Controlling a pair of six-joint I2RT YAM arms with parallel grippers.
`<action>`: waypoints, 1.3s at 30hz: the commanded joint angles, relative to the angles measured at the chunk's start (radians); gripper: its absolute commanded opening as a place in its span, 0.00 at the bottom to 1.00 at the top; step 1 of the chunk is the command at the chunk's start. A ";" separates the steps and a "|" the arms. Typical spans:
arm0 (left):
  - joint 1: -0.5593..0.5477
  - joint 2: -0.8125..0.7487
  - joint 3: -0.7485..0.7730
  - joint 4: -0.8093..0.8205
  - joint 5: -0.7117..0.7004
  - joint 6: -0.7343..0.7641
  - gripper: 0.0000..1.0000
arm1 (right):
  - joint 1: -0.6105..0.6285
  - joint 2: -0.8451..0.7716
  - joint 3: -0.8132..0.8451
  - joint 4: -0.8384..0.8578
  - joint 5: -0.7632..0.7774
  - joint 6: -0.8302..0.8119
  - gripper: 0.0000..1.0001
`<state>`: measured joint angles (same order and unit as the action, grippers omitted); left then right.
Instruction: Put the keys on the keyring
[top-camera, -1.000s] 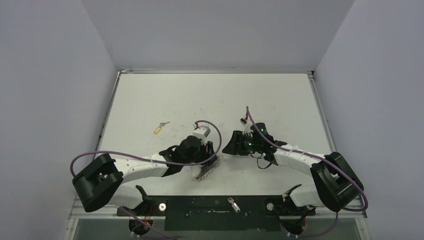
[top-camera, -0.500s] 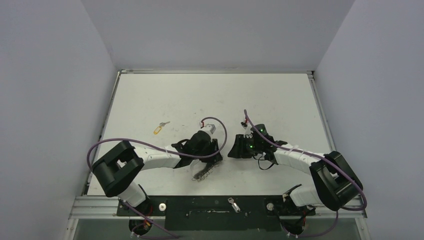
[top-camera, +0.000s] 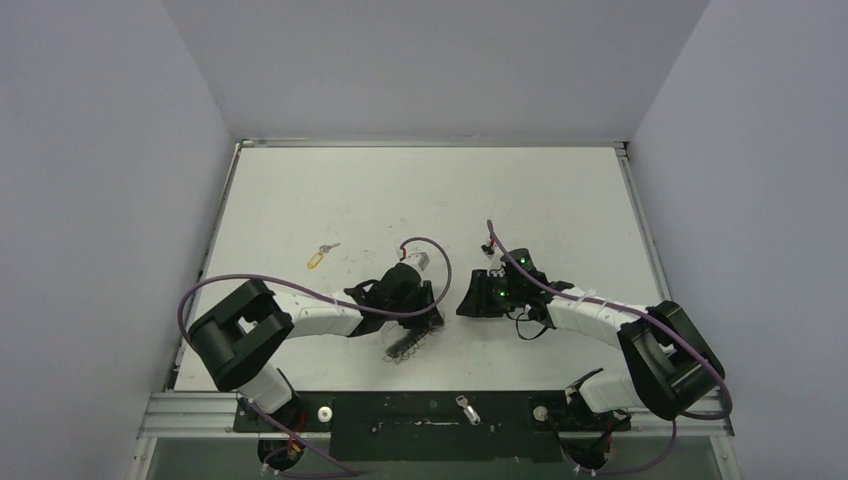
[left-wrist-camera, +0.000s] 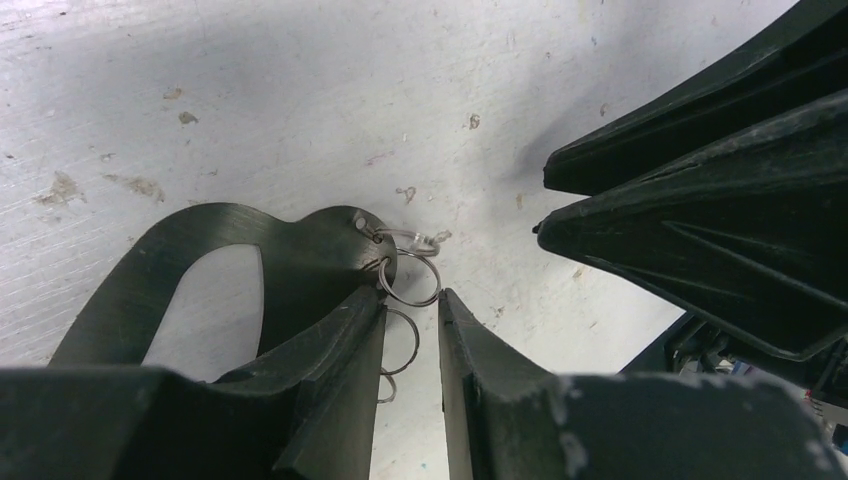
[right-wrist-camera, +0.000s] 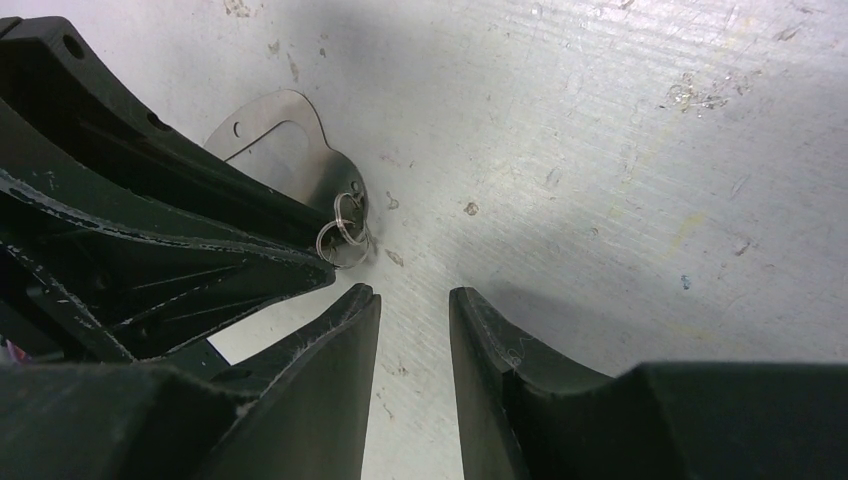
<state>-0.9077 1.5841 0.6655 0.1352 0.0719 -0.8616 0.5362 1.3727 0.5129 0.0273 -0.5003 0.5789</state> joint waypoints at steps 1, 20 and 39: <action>0.009 0.025 -0.001 0.051 0.016 -0.025 0.25 | -0.002 -0.012 0.027 0.004 0.025 -0.019 0.33; 0.045 0.006 -0.048 0.150 -0.013 -0.061 0.37 | -0.002 -0.034 0.024 0.011 0.013 -0.025 0.33; 0.115 0.156 -0.112 0.373 0.047 -0.140 0.00 | -0.002 -0.027 0.027 0.019 -0.008 -0.031 0.32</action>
<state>-0.8017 1.6886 0.5686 0.4900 0.1219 -1.0168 0.5362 1.3632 0.5133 0.0059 -0.4934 0.5602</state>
